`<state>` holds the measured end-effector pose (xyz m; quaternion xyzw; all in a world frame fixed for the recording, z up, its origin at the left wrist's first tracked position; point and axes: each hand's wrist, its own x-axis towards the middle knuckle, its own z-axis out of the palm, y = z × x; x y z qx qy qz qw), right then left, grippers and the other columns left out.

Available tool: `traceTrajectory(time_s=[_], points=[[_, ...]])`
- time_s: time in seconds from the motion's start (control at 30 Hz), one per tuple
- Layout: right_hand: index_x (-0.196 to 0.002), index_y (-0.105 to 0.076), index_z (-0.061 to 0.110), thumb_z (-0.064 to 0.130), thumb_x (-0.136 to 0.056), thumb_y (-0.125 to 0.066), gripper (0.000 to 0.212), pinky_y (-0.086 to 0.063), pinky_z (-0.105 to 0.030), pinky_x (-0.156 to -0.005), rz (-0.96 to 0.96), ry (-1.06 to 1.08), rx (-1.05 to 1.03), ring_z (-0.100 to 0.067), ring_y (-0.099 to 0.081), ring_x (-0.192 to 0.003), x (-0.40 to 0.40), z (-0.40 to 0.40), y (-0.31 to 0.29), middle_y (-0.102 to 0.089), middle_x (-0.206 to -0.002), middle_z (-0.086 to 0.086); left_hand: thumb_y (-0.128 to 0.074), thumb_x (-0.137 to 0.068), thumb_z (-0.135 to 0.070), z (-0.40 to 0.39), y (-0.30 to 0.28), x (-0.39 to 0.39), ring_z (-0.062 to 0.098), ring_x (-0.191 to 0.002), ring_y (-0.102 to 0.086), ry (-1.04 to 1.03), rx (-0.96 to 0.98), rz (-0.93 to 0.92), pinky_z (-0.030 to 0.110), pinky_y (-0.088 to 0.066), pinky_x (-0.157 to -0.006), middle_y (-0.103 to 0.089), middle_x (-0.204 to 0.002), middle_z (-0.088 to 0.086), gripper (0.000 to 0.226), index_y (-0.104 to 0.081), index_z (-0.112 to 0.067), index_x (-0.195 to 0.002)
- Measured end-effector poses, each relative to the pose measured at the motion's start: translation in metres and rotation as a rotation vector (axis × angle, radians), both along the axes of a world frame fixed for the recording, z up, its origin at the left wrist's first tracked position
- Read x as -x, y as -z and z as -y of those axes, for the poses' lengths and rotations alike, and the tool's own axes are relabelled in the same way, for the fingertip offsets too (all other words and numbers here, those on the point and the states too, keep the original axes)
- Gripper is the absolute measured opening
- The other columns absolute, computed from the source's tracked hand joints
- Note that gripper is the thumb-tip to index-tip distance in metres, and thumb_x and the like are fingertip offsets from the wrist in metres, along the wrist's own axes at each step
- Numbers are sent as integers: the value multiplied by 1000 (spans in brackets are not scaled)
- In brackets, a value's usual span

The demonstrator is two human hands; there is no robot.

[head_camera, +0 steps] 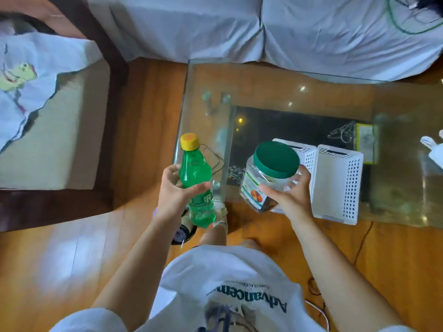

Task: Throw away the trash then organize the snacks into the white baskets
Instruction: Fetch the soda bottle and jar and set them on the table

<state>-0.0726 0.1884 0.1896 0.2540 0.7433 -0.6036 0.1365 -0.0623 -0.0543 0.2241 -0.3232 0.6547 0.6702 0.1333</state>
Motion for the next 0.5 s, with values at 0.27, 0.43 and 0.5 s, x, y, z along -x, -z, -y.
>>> traceTrajectory(time_s=[0.27, 0.43, 0.5], points=[[-123, -20, 40, 21, -54, -87, 98, -35, -15, -81, 89, -150, -197, -9, -39, -111, 89, 6, 96, -40, -131, 6, -80, -40, -19, -12, 82, 76, 30, -103, -60, 205, 309, 63, 49, -47, -92, -63, -111, 14, 70, -57, -15, -105], [-120, -20, 40, 27, -53, -87, 96, -34, -19, -74, 83, -230, -304, -9, -38, -102, 113, 12, 141, -37, -115, 15, -77, -41, -16, -22, 133, 102, 27, -107, -56, 247, 413, 31, 41, -45, -94, -61, -112, 7, 72, -56, -19, -109], [-121, -20, 41, 25, -55, -87, 95, -35, -20, -78, 95, -257, -292, -8, -38, -103, 118, 14, 156, -35, -115, 15, -80, -46, -5, -21, 152, 106, 26, -108, -54, 253, 425, 3, 37, -44, -92, -57, -109, 2, 69, -54, -24, -107]])
